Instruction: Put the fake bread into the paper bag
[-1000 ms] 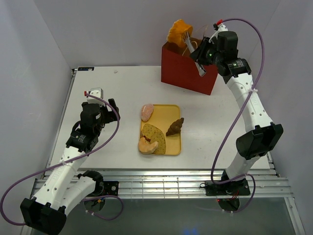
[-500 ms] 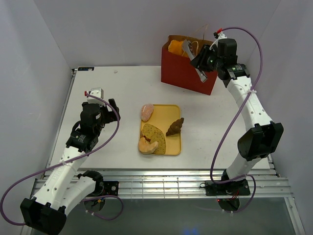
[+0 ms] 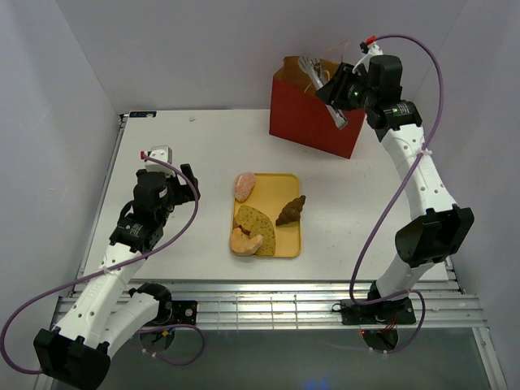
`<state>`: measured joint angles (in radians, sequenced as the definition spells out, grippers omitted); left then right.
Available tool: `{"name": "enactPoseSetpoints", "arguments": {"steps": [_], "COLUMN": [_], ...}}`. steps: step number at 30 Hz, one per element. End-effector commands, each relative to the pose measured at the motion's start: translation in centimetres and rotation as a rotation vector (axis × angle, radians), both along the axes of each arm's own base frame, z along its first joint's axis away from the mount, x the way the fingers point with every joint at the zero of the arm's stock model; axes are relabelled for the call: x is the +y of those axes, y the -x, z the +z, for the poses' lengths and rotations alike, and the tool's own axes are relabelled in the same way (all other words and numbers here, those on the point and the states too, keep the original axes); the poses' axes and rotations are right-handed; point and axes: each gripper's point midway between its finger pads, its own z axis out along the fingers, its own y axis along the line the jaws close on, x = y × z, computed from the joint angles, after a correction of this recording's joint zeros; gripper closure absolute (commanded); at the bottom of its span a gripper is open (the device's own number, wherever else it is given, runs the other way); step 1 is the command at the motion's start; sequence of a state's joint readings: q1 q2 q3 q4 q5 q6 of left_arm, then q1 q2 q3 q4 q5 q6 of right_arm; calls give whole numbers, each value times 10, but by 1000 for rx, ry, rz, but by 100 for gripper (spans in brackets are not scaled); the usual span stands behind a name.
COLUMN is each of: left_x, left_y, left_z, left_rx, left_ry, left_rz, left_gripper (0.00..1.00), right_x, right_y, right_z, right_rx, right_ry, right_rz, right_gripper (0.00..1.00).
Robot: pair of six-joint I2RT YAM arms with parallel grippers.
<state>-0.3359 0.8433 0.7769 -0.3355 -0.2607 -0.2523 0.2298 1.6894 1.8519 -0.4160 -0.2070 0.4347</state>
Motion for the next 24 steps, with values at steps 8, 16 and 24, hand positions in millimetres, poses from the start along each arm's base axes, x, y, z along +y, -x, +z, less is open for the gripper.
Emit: {"name": "enactPoseSetpoints", "arguments": {"steps": [8,16,24], "left_x": [-2,3,5], "left_y": [-2,-2,-2], "left_z": [9,9,9], "left_rx": [-28,-32,-32], "left_ry": [7,-2,-5], "left_rz": [-5,20,31], "left_gripper": [3,2,5], "right_x": [7,19,35], "right_y": [40,87,138], "right_z": [62,29,-18], "right_rx": [-154,-142,-102], "right_ry": [-30,-11,61], "right_rz": [123,229,299], "right_gripper": [53,50,47]}}
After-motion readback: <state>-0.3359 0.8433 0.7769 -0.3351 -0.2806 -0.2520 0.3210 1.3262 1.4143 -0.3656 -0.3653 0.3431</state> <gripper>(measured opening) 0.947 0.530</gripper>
